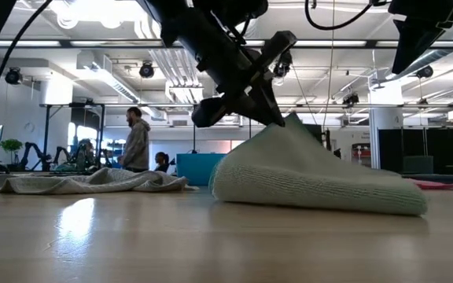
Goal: Fold microfiber towels
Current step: Fold the green microfiber cloth
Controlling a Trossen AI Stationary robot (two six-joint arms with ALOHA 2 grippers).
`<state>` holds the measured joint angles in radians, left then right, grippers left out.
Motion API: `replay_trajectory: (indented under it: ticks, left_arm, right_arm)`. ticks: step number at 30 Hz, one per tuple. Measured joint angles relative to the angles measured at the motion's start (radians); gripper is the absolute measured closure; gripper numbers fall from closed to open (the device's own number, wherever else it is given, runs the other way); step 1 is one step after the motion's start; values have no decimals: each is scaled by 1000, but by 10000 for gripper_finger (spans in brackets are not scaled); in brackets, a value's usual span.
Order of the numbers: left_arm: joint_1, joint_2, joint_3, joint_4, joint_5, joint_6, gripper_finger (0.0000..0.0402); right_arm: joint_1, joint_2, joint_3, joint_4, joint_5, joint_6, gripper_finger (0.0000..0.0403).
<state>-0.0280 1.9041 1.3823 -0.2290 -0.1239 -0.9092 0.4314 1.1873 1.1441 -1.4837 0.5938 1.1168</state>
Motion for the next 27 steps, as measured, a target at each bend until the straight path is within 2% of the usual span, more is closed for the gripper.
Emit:
replay_trajectory:
  ticks: [6, 14, 27]
  left_arm:
    - [-2, -23, 0, -35, -26, 0, 394]
    - [-4, -29, 0, -141, -147, -17, 394]
    - [2, -20, -2, -241, -228, -29, 394]
  right_arm:
    - [0, 0, 0, 1, 0, 1, 335]
    - [0, 0, 0, 1, 0, 8, 335]
    - [0, 0, 0, 4, 0, 9, 335]
